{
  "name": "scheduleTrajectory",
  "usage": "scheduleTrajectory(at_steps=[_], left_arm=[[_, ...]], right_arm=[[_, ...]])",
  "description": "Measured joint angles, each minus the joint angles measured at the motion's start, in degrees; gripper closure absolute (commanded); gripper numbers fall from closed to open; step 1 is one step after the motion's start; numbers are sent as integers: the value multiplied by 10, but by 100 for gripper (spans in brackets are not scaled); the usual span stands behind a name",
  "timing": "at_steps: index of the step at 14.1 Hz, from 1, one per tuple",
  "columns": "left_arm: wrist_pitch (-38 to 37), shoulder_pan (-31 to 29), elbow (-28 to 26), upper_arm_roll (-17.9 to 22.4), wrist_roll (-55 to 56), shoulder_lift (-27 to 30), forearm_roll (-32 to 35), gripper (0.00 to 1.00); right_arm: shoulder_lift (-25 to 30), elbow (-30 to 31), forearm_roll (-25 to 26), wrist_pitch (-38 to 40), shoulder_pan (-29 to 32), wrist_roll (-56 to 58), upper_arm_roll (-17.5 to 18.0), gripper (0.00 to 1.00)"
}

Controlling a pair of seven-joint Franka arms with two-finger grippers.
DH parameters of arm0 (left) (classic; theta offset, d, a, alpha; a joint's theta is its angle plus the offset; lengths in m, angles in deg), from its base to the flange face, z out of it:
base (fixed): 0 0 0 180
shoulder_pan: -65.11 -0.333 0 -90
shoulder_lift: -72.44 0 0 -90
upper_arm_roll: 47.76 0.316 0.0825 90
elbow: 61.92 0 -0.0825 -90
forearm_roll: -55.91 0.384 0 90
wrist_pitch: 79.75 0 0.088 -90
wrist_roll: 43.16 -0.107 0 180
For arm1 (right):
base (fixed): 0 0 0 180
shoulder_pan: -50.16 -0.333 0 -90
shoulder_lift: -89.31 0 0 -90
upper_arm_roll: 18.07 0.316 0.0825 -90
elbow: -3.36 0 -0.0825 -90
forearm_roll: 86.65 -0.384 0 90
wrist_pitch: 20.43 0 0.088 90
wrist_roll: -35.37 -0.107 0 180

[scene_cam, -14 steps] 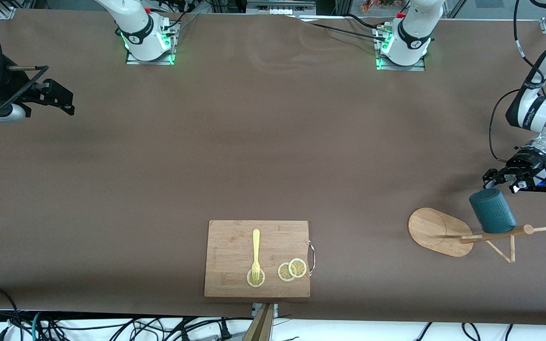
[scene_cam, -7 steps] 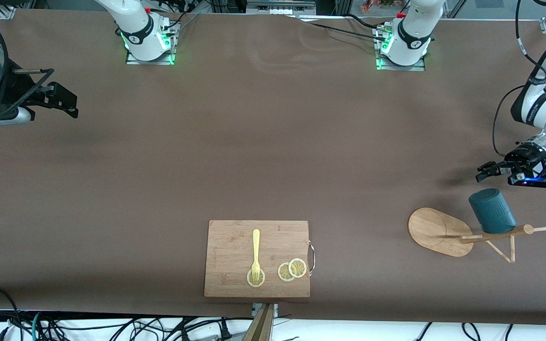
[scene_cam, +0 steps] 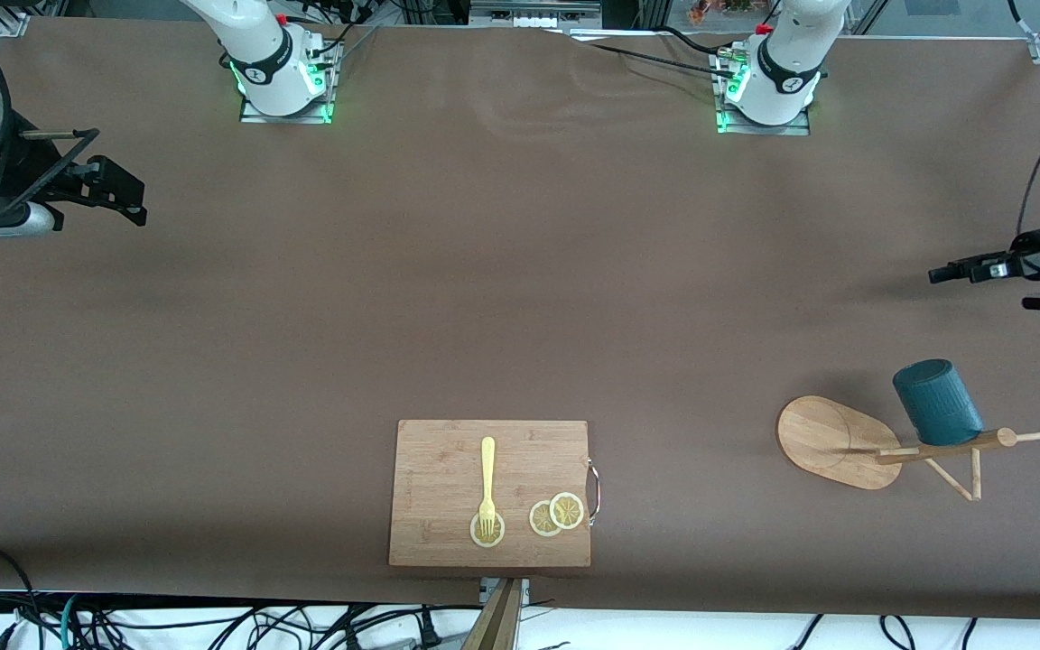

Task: Pass cup and hang on rack
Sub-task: 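Open the left gripper and draw it back from the rack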

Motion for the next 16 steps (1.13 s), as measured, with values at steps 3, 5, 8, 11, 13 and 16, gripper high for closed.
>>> scheduleTrajectory(at_steps=[3,5,8,11,13,16], left_arm=[[2,50,42,-3,32,73,143,0],[5,111,86,-5,77,109,236,0],[17,208,135,-6,137,139,364,0],[23,291,174,-7,147,149,458,0],[25,332,203,-6,149,155,495,0],[25,381,246,-4,169,163,535,0]], right_arm=[[-1,0,0,0,0,0,-1,0],[-1,0,0,0,0,0,-1,0],[-2,0,0,0,0,0,-1,0],[-2,0,0,0,0,0,-1,0],[-2,0,0,0,0,0,-1,0],[-2,-1,0,0,0,0,-1,0]])
